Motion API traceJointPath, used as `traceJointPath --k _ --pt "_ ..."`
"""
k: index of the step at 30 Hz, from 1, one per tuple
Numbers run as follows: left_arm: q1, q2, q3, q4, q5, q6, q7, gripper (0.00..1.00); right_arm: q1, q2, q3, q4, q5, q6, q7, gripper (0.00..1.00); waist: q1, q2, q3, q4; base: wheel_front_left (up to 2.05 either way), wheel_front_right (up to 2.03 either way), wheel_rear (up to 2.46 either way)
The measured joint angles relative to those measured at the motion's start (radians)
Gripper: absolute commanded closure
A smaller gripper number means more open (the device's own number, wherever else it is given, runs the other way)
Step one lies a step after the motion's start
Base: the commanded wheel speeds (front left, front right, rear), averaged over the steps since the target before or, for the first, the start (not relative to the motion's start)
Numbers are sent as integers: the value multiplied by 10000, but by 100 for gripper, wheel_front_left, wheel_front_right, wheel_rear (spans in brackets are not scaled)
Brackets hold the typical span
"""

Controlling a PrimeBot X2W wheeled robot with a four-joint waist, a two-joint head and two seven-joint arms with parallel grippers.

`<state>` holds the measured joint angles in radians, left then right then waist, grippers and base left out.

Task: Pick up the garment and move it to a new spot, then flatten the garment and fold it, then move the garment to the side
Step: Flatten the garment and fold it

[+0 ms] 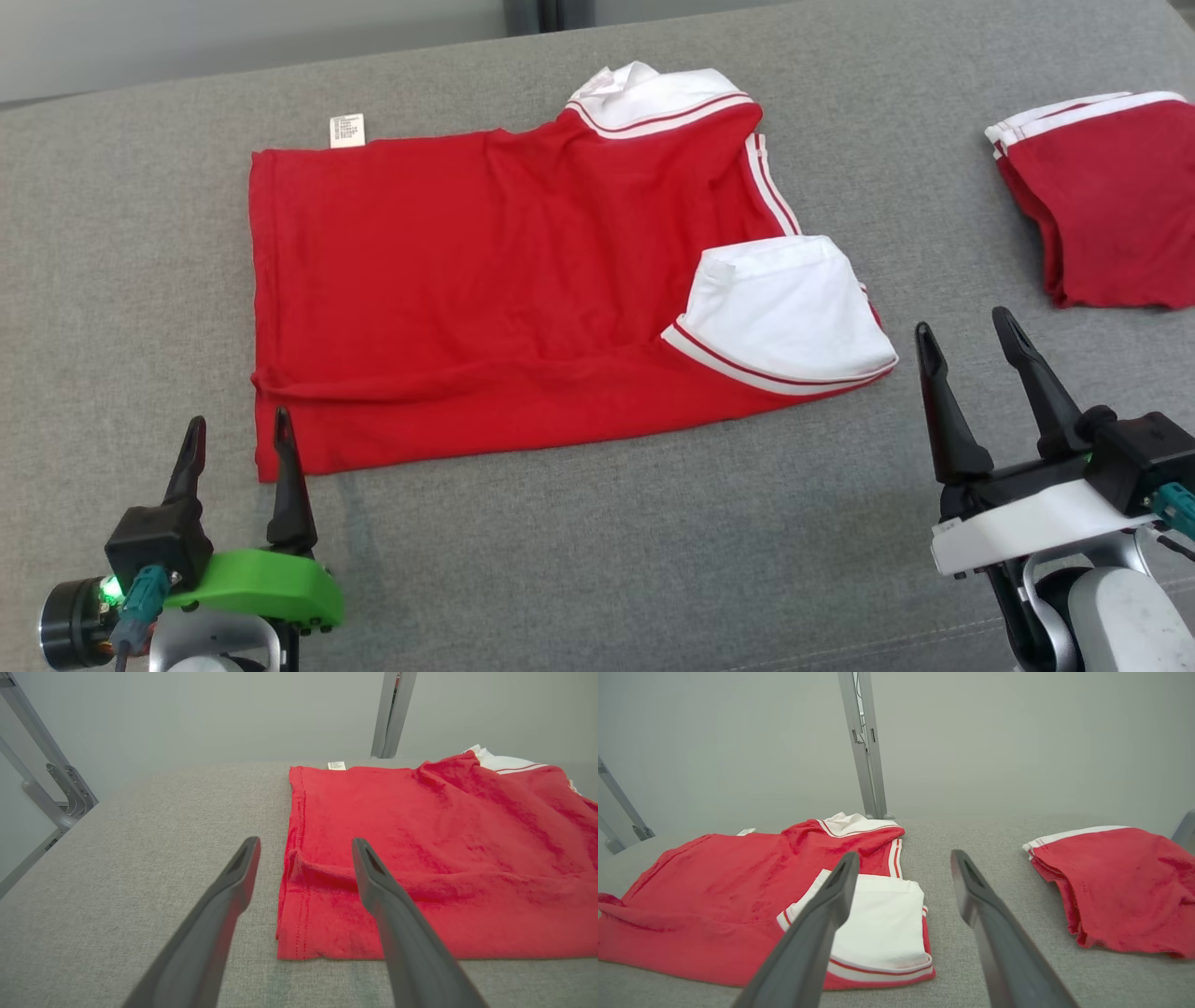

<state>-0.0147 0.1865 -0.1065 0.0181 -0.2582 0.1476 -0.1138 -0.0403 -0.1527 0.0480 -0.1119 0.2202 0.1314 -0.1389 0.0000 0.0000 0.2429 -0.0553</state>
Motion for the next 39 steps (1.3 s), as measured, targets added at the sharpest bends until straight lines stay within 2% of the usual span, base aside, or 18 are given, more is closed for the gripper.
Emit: traceJointPath --k 8,18,19,20,21,22,23,24,29,32,39 --pt "-694 -161 -59 1657 -589 -385 113 0 -412 -86 -10 1935 334 0 -125 0 0 0 608 90 0 0 0" --pt "-1444 -366 -19 3127 -1400 -966 403 0 -2151 -253 834 4870 993 0 -502 0 0 0 1188 270 0 0 0" --pt "-1507 -370 -23 3216 -1519 -1057 512 4 -2291 -276 922 5150 1080 -2 -479 0 0 0 1200 294 0 0 0" --pt "-1542 -385 -23 3292 -1641 -1126 552 36 -2417 -295 1005 5354 1185 0 -523 0 0 0 1203 316 0 0 0" --pt "-1584 -382 -44 3348 -1651 -1172 608 71 -2545 -318 1110 5540 1348 0 -522 9 0 0 1198 336 0 0 0" --pt "-1604 -383 -61 3379 -1670 -1225 629 100 -2624 -330 1189 5655 1453 0 -554 50 0 0 1187 351 0 0 0" --pt "-1608 -383 -75 3405 -1726 -1287 642 100 -2681 -336 1243 5756 1534 -2 -614 64 0 0 1165 366 0 0 0" --pt "-1608 -378 -77 3425 -1730 -1302 654 100 -2707 -339 1269 5822 1603 0 -667 100 0 0 1145 377 0 0 0" --pt "-1386 -343 -157 3158 -1768 -1352 596 100 -2576 -380 1310 5868 2079 4 -920 100 0 0 973 426 0 0 0" --pt "-1004 -288 -201 2690 -1708 -1208 679 100 -2185 -470 1131 5605 2190 2 -1009 100 0 0 829 464 0 0 0" --pt "26 33 -309 1350 -1670 -926 1684 100 -579 -240 533 4445 2213 2 -1016 100 0 0 400 606 0 0 0"
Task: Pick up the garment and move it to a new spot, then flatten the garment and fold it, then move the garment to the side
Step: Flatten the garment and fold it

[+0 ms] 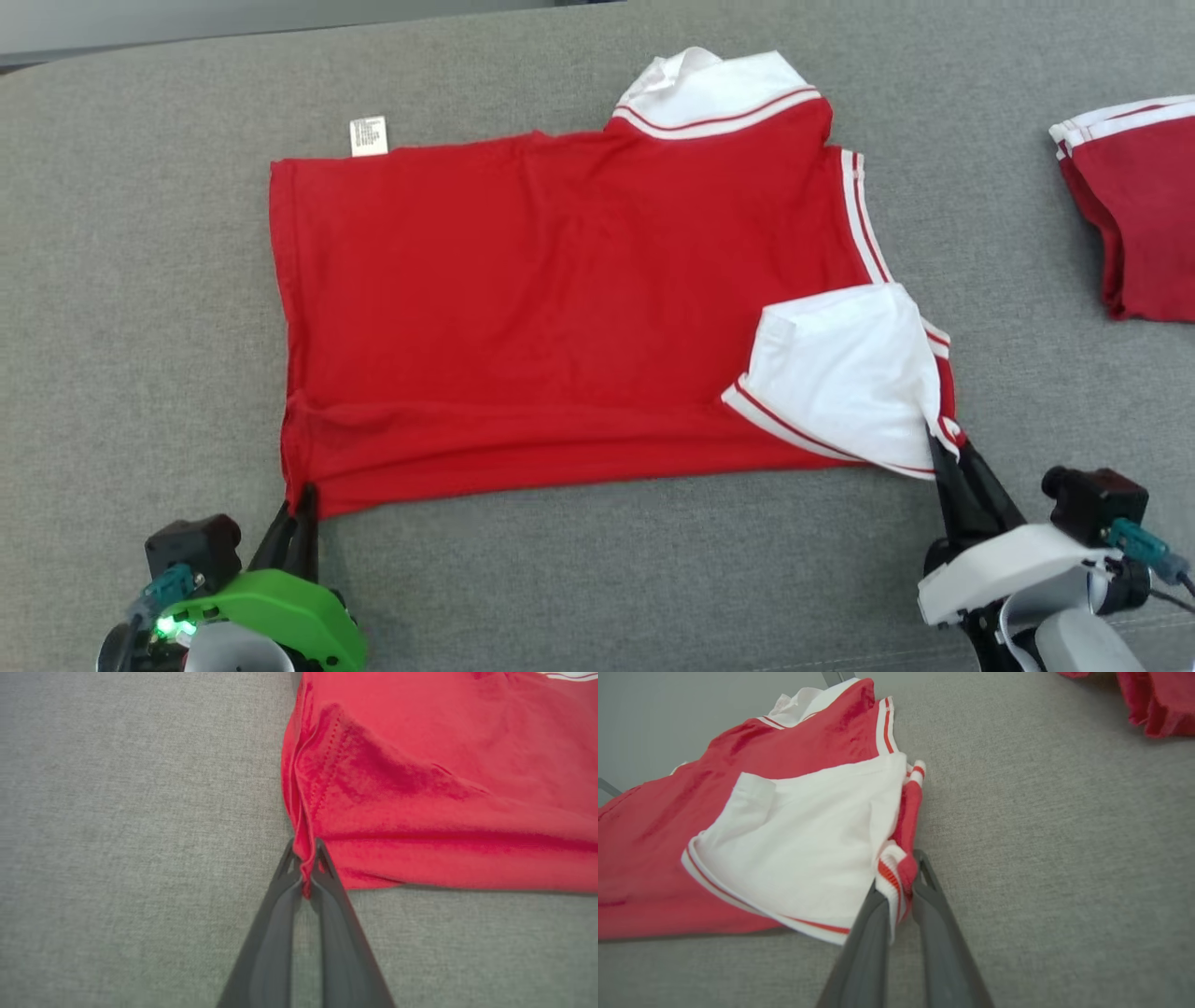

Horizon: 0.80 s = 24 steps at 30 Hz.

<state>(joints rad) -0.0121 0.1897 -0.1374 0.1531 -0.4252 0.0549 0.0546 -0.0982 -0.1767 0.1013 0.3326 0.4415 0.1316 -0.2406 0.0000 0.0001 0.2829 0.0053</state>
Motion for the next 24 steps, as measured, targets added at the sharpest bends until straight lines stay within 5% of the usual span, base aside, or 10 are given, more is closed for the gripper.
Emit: traceJointPath --k 8,9,10,11,24 --pt "1287 215 -31 -842 -280 330 1214 100 1598 533 -485 -1085 -224 0 604 95 0 0 -528 -67 0 0 0" --pt "1350 221 -48 -874 -303 330 1202 64 1666 562 -514 -1135 -257 0 646 59 0 0 -581 -86 0 0 0" --pt "1359 221 -59 -872 -303 330 1198 0 1692 587 -533 -1172 -286 0 688 22 0 0 -618 -98 0 0 0" --pt "1360 217 -82 -872 -299 330 1095 0 1699 598 -539 -1221 -376 0 715 0 0 0 -661 -107 0 0 0" --pt "452 -117 -25 -1281 1156 968 -2347 0 728 476 -660 -3632 -1816 -2 704 0 0 0 -1048 -206 0 0 0"
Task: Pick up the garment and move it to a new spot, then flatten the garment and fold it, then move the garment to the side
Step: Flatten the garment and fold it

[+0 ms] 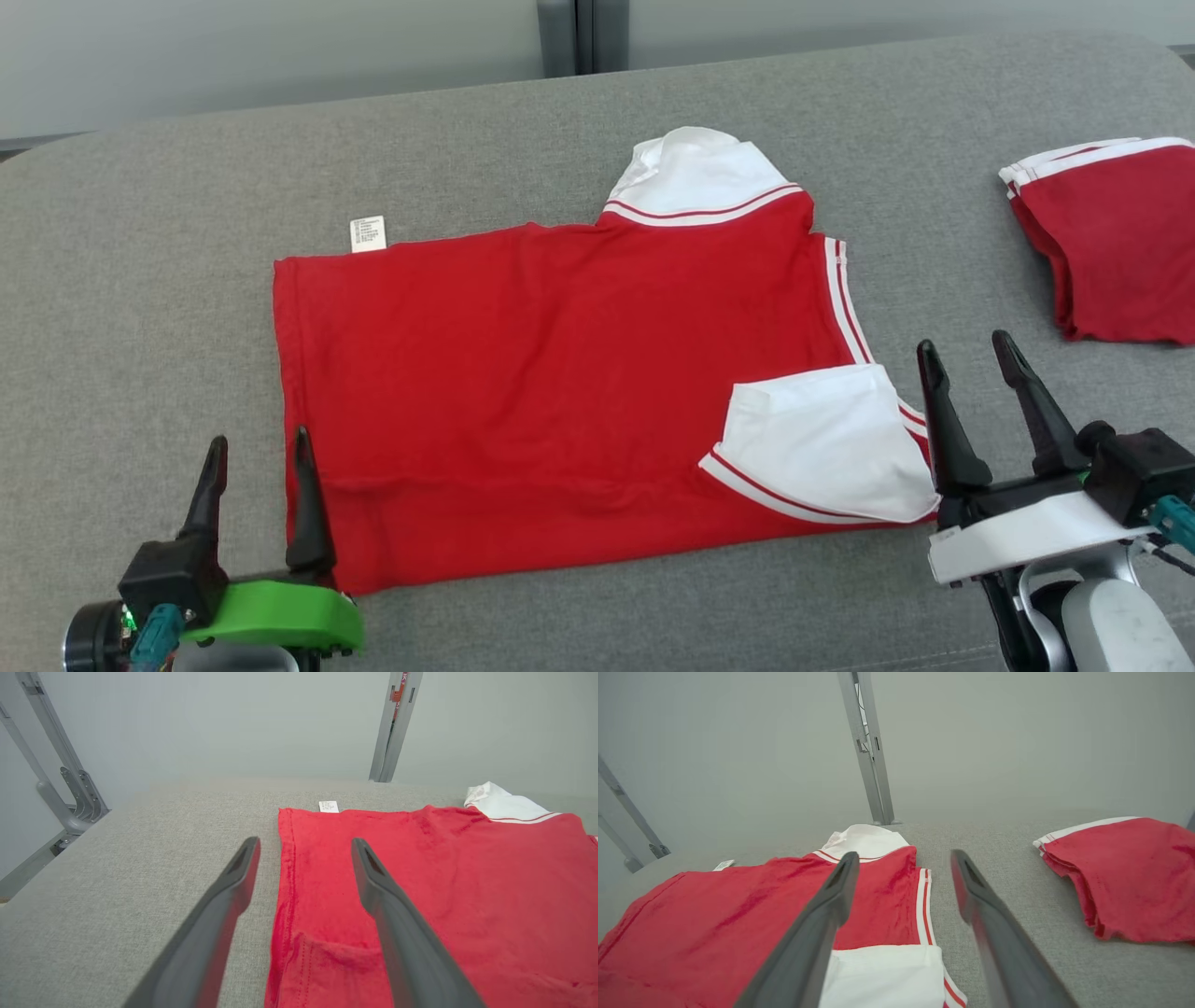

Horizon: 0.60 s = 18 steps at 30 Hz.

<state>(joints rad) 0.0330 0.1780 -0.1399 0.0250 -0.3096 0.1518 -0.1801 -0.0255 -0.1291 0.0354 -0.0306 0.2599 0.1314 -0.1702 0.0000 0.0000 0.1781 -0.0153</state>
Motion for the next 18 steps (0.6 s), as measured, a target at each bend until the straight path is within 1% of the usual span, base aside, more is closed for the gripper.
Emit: traceJointPath --k 5,12,15,18 --pt "-243 102 -58 -614 236 174 -58 0 -70 -61 4 -993 -213 -2 370 0 0 0 -67 -3 0 0 0" --pt "-243 234 -36 -1099 314 380 249 0 -75 69 -54 -1563 -291 -2 754 0 0 0 46 -34 0 0 0" --pt "-518 395 -38 -1149 328 347 518 0 -79 117 -134 -1682 -291 -2 811 0 0 0 215 -24 0 0 0" --pt "-1336 600 -29 -1087 295 128 903 0 -231 151 -155 -1787 -282 -2 821 0 0 0 468 -12 0 0 0"
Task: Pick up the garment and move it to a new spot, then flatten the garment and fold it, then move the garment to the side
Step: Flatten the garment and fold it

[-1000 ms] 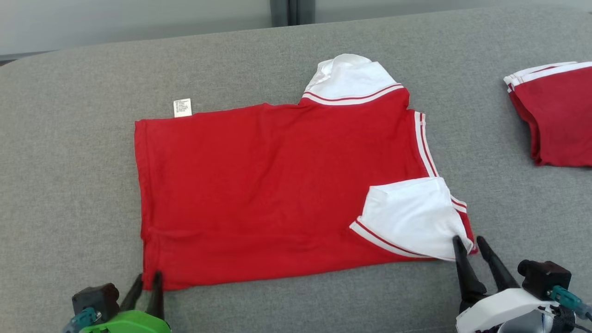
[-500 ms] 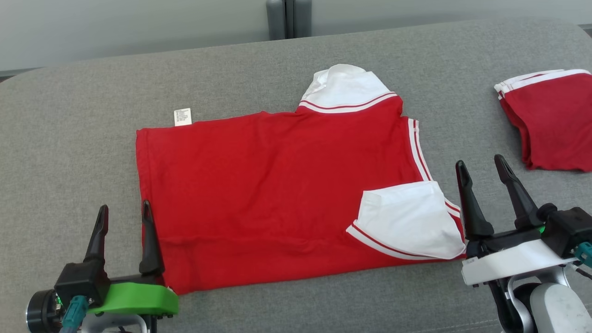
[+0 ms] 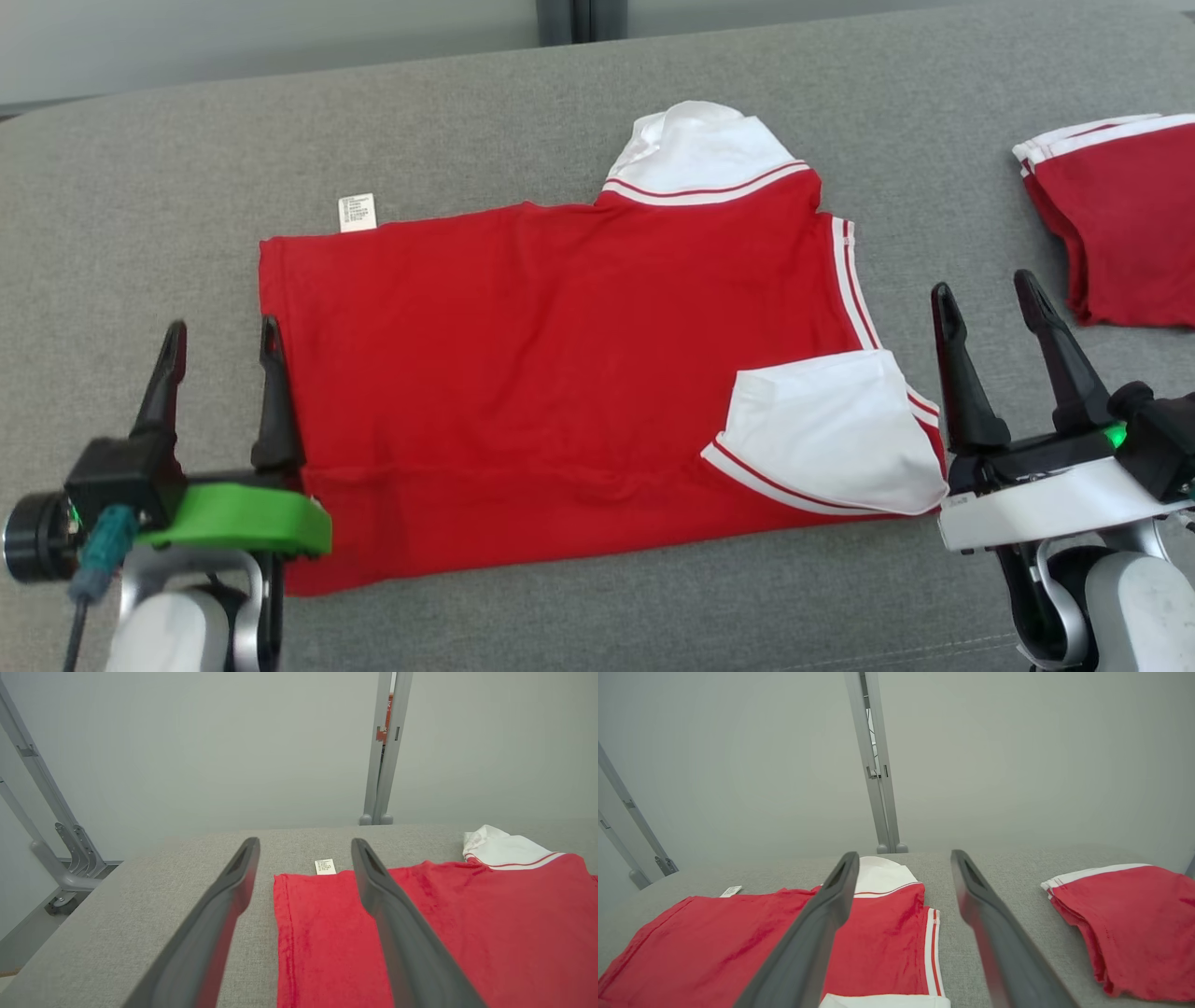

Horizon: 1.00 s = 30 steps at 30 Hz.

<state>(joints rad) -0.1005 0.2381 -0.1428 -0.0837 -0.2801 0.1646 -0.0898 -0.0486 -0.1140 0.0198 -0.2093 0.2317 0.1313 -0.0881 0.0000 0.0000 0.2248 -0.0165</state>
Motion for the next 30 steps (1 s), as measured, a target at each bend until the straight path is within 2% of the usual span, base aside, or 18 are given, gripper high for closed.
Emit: traceJointPath --k 5,15,20,23,24,25,26,27,30 --pt "-1769 318 44 922 -408 -566 943 0 -277 36 81 -65 52 0 -21 0 0 0 538 -21 0 0 0" --pt "-5136 838 48 5168 -1603 -2092 2754 0 -1004 13 646 337 307 0 -209 0 0 0 1730 -323 0 0 0" --pt "-5957 1072 140 6978 -1954 -2347 3168 0 -1270 -8 878 704 460 2 -420 0 0 0 2186 -615 0 0 0" --pt "-6317 1106 136 7582 -2079 -2481 3168 0 -1317 -52 848 1016 556 0 -537 0 0 0 2385 -781 0 0 0" --pt "-6464 1141 155 7735 -2113 -2504 3091 18 -1369 -90 838 1131 585 0 -585 0 0 0 2444 -826 0 0 0" --pt "-6561 1147 174 7904 -2138 -2525 3037 58 -1440 -128 819 1254 635 0 -631 0 0 0 2494 -860 0 0 0" --pt "-6613 1141 190 8032 -2196 -2539 2955 93 -1503 -176 800 1377 663 0 -635 0 0 0 2525 -881 0 0 0" --pt "-6672 1145 188 8170 -2220 -2592 2932 100 -1596 -253 779 1517 713 0 -652 0 0 0 2549 -897 0 0 0" --pt "-6857 1143 105 8477 -2249 -2694 2828 100 -2157 -566 686 1962 895 0 -721 0 0 0 2538 -869 0 0 0"
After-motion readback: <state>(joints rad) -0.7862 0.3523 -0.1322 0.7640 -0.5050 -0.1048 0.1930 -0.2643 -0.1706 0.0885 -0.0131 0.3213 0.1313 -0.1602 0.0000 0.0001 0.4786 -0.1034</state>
